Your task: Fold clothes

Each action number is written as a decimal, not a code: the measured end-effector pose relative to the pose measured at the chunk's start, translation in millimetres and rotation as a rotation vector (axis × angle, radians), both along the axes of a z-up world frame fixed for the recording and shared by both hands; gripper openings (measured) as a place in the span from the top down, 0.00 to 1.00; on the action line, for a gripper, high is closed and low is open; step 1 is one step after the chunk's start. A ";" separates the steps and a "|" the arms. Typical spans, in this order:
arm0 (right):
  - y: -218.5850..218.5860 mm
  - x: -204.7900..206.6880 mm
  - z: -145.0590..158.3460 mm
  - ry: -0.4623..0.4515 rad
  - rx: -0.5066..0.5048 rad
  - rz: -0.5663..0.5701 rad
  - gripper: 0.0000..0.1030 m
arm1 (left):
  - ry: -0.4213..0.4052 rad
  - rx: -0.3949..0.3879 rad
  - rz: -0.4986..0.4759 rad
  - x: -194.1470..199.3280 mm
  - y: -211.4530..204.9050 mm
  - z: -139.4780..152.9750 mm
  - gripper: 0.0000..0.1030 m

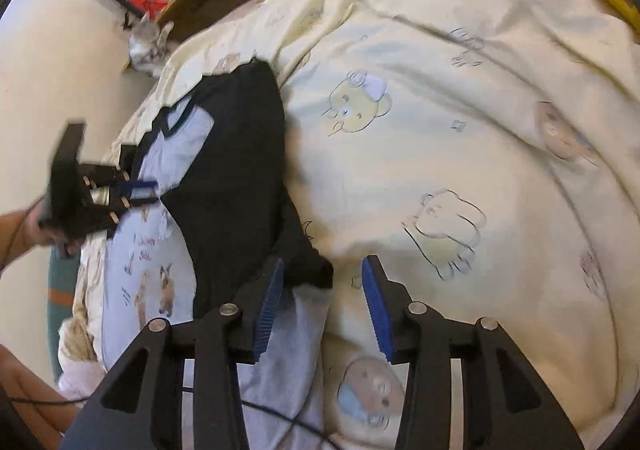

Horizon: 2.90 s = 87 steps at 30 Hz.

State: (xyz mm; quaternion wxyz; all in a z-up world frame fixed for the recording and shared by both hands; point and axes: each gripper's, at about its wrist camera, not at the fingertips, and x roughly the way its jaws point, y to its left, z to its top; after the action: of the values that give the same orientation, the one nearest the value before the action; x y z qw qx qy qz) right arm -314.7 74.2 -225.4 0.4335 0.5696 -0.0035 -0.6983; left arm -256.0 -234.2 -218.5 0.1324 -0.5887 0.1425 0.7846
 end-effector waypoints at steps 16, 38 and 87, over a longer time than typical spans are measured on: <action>-58.4 110.5 1.7 0.974 0.445 0.634 0.58 | 0.018 0.058 0.127 -70.3 51.1 -25.1 0.65; -23.1 98.8 -47.5 1.195 0.819 0.650 0.95 | -0.144 0.075 0.097 -12.2 62.2 -52.7 0.65; -97.7 84.1 119.9 0.280 0.020 0.395 0.59 | -0.017 -0.079 0.489 153.4 26.8 90.7 0.49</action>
State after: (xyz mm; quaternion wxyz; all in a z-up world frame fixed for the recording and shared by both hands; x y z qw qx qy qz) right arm -230.6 -23.5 -105.5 0.5523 0.4612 0.1752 -0.6720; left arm -102.6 -207.3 -127.8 -0.0832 -0.6172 0.0255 0.7820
